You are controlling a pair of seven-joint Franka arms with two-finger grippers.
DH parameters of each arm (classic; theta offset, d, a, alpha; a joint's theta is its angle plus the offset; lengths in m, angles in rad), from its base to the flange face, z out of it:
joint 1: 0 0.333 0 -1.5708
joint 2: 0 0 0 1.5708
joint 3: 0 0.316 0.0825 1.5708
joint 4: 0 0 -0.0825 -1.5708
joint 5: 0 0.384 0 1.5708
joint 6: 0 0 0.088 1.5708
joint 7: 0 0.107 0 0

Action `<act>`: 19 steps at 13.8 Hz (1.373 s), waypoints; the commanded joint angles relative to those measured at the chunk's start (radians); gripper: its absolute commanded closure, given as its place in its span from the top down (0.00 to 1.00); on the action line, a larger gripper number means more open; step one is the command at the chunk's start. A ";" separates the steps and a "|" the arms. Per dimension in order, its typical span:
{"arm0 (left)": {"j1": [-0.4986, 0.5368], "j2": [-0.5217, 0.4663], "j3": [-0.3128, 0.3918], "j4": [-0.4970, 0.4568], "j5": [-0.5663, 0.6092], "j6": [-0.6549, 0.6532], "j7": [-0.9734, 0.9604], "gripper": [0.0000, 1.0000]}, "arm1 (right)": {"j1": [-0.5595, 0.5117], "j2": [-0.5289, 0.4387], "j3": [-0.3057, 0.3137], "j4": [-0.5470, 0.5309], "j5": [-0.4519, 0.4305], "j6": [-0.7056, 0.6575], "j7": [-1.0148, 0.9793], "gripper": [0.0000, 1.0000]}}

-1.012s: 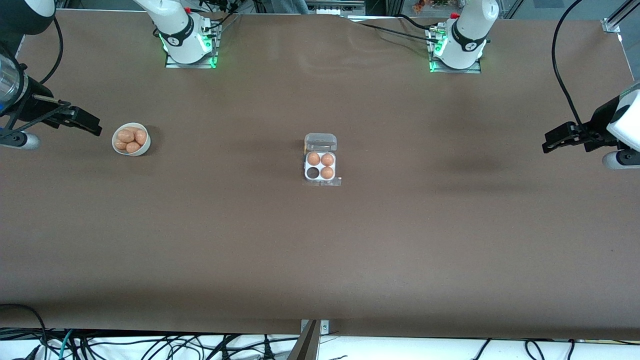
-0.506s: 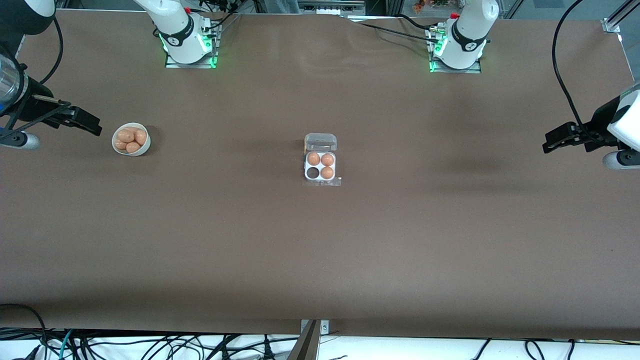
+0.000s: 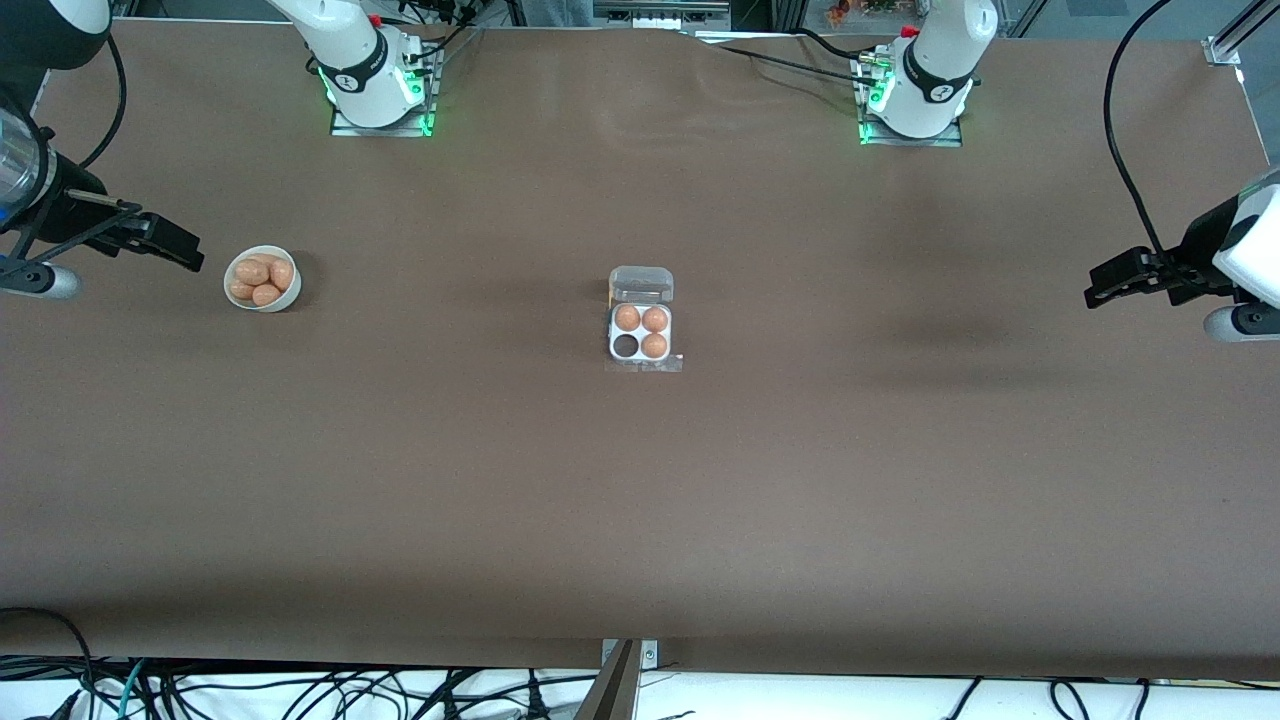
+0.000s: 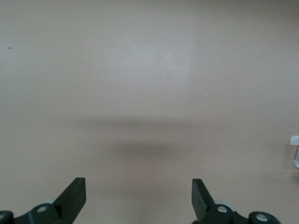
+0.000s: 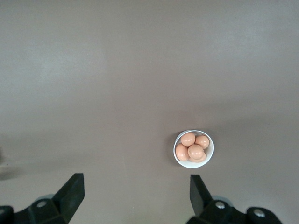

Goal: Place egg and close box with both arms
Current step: 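Move the right gripper over the white bowl of eggs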

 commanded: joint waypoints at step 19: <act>0.001 0.019 0.002 0.028 -0.006 -0.016 0.023 1.00 | -0.026 0.113 -0.179 -0.409 0.010 0.303 -0.275 1.00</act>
